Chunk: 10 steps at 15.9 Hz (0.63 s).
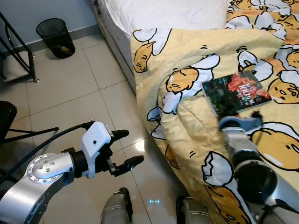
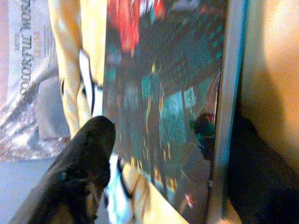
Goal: Clean up the room
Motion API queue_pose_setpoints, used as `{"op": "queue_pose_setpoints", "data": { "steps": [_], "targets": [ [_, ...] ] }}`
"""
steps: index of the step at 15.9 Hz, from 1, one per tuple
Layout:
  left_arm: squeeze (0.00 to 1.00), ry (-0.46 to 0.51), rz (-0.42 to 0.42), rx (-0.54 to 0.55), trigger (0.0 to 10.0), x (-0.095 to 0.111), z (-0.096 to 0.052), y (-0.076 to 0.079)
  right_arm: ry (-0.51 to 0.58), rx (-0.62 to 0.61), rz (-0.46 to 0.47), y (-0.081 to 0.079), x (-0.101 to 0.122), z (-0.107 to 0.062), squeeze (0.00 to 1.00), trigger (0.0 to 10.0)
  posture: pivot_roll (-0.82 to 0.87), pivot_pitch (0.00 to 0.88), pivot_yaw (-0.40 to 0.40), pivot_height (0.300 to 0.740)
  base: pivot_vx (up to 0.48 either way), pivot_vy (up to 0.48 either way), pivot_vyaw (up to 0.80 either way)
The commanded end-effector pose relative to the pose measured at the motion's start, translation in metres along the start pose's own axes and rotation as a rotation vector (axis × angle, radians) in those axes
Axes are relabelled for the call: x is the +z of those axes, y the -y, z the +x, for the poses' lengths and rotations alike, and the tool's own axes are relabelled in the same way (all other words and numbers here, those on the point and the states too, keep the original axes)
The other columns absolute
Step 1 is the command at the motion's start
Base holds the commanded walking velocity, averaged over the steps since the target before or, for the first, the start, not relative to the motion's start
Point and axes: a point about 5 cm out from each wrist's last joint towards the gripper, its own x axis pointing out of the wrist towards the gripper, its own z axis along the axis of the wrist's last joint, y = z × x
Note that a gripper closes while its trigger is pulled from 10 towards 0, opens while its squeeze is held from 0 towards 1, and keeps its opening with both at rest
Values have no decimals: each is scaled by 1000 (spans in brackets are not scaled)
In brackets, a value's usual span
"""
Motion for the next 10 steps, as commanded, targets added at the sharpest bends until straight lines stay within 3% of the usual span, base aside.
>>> {"op": "queue_pose_setpoints", "data": {
  "steps": [1, 10],
  "targets": [
    [604, 0, 8, 9, 10000, 2, -3, -1, -57, -13, 16, 1, -17, -1, 0, 0, 182, 241, 70, 740, 0, 0, 0],
    [604, 16, 18, 20, 10000, 3, 4, -6, -2, -24, -7, -1, -6, 1, 0, 0, 163, 194, 78, 740, 0, 0, 0]
  ]
}}
